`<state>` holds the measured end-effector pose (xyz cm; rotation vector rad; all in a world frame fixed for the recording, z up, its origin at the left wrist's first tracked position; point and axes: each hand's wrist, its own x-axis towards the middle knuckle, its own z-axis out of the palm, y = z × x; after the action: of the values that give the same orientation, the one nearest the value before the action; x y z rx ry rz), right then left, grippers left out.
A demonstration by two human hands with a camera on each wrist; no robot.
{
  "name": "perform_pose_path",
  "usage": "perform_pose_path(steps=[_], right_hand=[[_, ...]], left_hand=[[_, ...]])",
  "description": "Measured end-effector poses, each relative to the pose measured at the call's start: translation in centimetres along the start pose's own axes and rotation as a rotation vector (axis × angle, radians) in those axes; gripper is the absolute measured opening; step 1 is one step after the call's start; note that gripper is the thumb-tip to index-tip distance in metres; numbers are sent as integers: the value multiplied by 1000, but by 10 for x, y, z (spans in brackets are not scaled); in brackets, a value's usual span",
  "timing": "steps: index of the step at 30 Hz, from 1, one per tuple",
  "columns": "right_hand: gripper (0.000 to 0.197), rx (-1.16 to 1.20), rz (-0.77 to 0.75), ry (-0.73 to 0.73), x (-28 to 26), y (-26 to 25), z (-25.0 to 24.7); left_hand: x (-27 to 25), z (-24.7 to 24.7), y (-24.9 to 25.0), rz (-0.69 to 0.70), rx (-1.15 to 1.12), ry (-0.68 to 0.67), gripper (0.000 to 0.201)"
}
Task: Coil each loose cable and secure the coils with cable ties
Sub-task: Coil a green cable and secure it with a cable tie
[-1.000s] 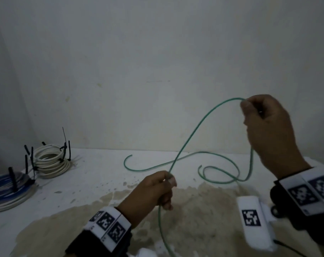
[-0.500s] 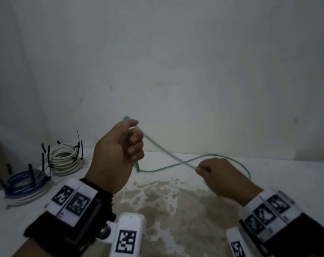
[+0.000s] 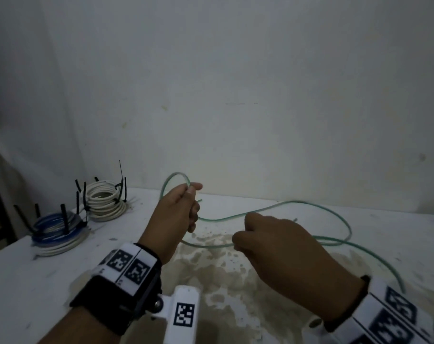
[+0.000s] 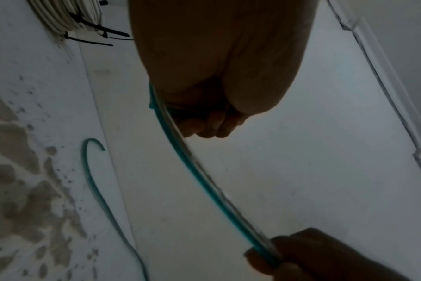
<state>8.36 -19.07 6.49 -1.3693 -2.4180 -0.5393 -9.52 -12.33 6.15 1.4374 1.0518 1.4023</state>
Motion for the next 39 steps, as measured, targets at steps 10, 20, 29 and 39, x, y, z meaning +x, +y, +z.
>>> perform_pose_path(steps=[10,20,29,39], right_hand=[[32,229,-119,150,10,20,-21],[40,425,65,422,25,44,15],[27,992,329,257,26,16,15],[28,1171,462,450,33,8,16]], left_hand=[[-18,0,-8,-25,278,-275,33],[-33,5,12,-413,-541,-426,38],[-32,0,36,-400,-623,-411,31],[-44,15,30,-271,-624,-334,36]])
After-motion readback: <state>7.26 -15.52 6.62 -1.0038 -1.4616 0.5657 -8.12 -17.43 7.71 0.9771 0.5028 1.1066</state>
